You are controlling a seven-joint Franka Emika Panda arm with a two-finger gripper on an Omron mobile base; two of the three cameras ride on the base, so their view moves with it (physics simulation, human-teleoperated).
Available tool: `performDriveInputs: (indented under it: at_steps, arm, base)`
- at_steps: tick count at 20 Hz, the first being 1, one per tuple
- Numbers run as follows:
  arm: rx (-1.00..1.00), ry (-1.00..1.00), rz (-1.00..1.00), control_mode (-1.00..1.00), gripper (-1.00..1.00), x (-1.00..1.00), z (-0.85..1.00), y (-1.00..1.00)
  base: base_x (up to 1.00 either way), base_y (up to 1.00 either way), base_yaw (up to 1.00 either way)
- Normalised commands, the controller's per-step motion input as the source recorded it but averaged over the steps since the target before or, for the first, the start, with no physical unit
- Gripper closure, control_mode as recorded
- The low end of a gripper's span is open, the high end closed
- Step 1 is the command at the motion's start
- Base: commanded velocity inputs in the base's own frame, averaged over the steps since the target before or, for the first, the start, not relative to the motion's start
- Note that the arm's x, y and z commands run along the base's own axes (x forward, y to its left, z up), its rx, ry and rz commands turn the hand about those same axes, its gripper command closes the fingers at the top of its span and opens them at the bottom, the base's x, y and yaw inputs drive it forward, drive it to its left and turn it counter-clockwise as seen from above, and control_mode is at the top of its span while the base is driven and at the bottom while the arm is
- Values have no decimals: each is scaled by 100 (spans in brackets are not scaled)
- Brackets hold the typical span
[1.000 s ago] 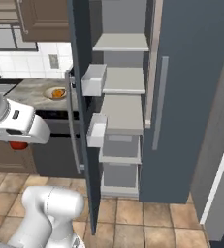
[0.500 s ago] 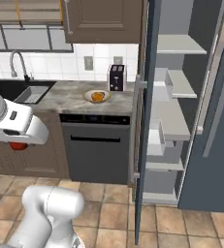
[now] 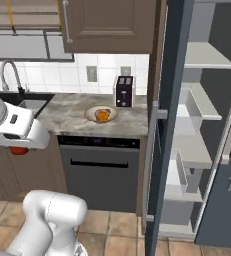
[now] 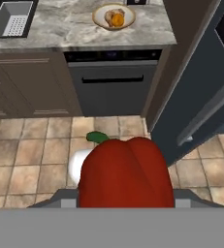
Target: Take the bell pepper, chicken drumstick, and orange from the freezer and place them in the bowl on the counter.
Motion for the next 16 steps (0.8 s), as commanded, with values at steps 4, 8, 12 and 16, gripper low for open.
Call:
performDriveInputs:
  at_steps: [4,8,12,16]
  arm:
    - [0,0,0,100,100,0,0,0]
    - [0,0,0,100,100,0,0,0]
    - [0,0,0,100,100,0,0,0]
    - [0,0,0,100,100,0,0,0]
  base:
    - [79,0,0]
    - [62,2,0]
    - [48,9,5]
    - [43,10,14]
